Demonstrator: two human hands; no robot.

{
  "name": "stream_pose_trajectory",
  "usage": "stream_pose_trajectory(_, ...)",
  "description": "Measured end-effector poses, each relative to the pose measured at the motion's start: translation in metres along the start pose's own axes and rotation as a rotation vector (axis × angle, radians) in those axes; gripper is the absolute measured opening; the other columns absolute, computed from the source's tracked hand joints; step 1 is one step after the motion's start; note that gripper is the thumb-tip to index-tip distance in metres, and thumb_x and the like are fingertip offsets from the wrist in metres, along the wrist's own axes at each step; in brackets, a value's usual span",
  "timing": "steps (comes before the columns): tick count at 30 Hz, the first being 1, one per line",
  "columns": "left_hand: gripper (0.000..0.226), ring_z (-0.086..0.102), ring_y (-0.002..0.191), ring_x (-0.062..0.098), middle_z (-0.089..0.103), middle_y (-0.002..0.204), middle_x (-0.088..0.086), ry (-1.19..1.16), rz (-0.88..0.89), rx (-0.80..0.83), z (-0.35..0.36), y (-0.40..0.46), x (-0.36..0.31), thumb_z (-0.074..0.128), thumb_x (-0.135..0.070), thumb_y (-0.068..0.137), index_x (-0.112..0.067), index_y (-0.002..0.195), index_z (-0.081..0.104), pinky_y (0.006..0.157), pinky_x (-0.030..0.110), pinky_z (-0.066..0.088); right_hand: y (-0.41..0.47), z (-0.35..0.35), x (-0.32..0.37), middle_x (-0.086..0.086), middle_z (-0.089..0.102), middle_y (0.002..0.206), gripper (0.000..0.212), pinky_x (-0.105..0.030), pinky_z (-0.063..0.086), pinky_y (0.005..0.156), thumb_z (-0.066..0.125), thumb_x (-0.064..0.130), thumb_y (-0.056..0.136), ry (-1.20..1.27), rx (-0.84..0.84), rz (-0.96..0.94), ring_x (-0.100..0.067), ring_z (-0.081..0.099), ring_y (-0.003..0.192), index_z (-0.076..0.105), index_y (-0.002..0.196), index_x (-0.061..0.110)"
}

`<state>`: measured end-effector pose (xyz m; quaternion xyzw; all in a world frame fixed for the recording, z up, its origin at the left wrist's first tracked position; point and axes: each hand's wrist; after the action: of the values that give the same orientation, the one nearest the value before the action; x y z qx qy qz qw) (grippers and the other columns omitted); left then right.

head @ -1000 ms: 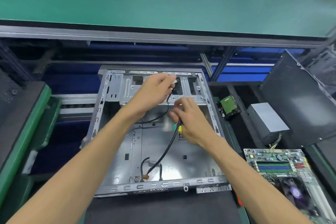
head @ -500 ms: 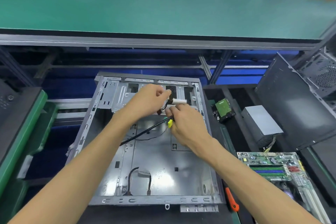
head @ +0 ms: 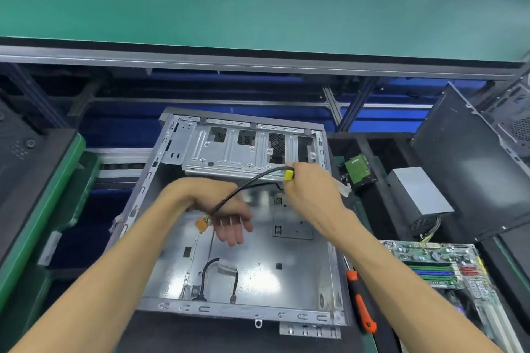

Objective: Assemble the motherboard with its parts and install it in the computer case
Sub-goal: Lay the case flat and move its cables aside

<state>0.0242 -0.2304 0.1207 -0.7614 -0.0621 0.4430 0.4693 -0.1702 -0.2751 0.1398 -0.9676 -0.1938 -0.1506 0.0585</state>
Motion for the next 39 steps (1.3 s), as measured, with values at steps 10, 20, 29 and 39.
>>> stream_pose_trajectory(10,0.016,0.07,0.099,0.02,0.07,0.094,0.009,-0.924,0.477,0.12,0.049,0.049,-0.019,0.051,-0.005,0.1,-0.005,0.095,0.066,0.103,0.041,0.052,0.01,0.007,-0.007,-0.006,0.059,0.044,0.042,-0.019,0.036,0.035,0.035,0.033,0.108,0.583,0.154,0.286,-0.016,0.05,0.031,0.065,0.083,0.018)
stream_pose_trajectory(20,0.013,0.061,0.071,0.02,0.057,0.079,0.009,-1.436,0.416,0.024,0.071,0.056,-0.03,0.056,0.001,0.078,-0.006,0.09,0.057,0.073,0.032,0.051,0.007,0.014,-0.001,0.002,0.063,0.072,0.038,-0.03,0.042,0.061,0.041,0.031,0.106,0.632,0.084,0.269,-0.019,0.062,0.075,0.067,0.078,0.024)
stream_pose_trajectory(29,0.048,0.017,0.051,0.011,0.021,0.058,-0.004,-0.705,0.269,-0.209,0.046,0.029,-0.001,0.049,-0.022,0.105,-0.022,0.058,0.056,0.05,0.024,0.019,-0.005,0.023,0.008,-0.009,0.047,0.115,0.026,-0.041,0.045,0.069,0.039,0.021,0.103,0.236,-0.017,0.007,-0.033,0.052,0.076,0.057,0.123,0.023)
stream_pose_trajectory(39,0.028,0.032,0.049,0.013,0.036,0.059,-0.004,-0.811,0.343,-0.456,-0.009,-0.012,0.025,0.053,-0.024,0.102,-0.015,0.075,0.055,0.053,0.026,0.033,0.0,0.019,0.009,-0.002,0.057,0.122,0.029,-0.045,0.05,0.082,0.04,0.014,0.1,0.03,0.056,-0.628,-0.021,0.046,0.105,0.067,0.095,0.008)
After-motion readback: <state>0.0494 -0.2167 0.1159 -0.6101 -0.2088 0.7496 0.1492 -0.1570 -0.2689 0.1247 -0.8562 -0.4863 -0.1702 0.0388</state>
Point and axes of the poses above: each hand's wrist, its own y-axis towards the middle knuckle, its own z-axis out of the palm, x = y × z
